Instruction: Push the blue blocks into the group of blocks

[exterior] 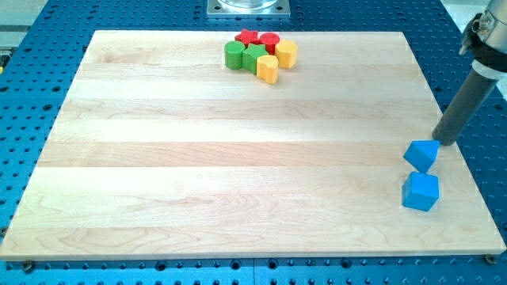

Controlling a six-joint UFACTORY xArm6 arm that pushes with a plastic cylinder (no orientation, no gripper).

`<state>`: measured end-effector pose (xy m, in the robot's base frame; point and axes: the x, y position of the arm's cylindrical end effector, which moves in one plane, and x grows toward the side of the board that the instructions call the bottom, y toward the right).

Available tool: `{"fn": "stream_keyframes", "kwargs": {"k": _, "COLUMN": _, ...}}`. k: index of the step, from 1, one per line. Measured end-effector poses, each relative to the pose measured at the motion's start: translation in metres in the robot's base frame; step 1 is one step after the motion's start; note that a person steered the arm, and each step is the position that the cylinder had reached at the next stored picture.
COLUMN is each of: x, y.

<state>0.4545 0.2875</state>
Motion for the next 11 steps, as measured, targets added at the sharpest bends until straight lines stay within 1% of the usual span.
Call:
{"fn": "stream_keyframes", "kwargs": {"k": 1, "x": 0.033, "y": 0.000}}
{"fn": "stream_keyframes", "kwargs": {"k": 2, "x": 0.107, "y": -0.001}}
{"fn": "stream_keyframes", "kwargs": {"k": 3, "x": 0.147, "y": -0.002}}
{"fn": "stream_keyframes", "kwargs": {"k": 4, "x": 0.154, "y": -0.019}}
{"fn": "stream_keyframes", "kwargs": {"k": 5, "x": 0.159, "y": -0.069}}
{"fn": "stream_keyframes", "kwargs": {"k": 6, "x": 0.158, "y": -0.084}}
{"fn": "stream_keyframes", "kwargs": {"k": 7, "x": 0.133, "y": -0.080}}
{"fn": "stream_keyframes", "kwargs": {"k": 8, "x": 0.082, "y": -0.062}}
{"fn": "stream_keyframes", "kwargs": {"k": 10, "x": 0.080, "y": -0.057}}
{"fn": "stream_keyframes", "kwargs": {"k": 11, "x": 0.080, "y": -0.040}}
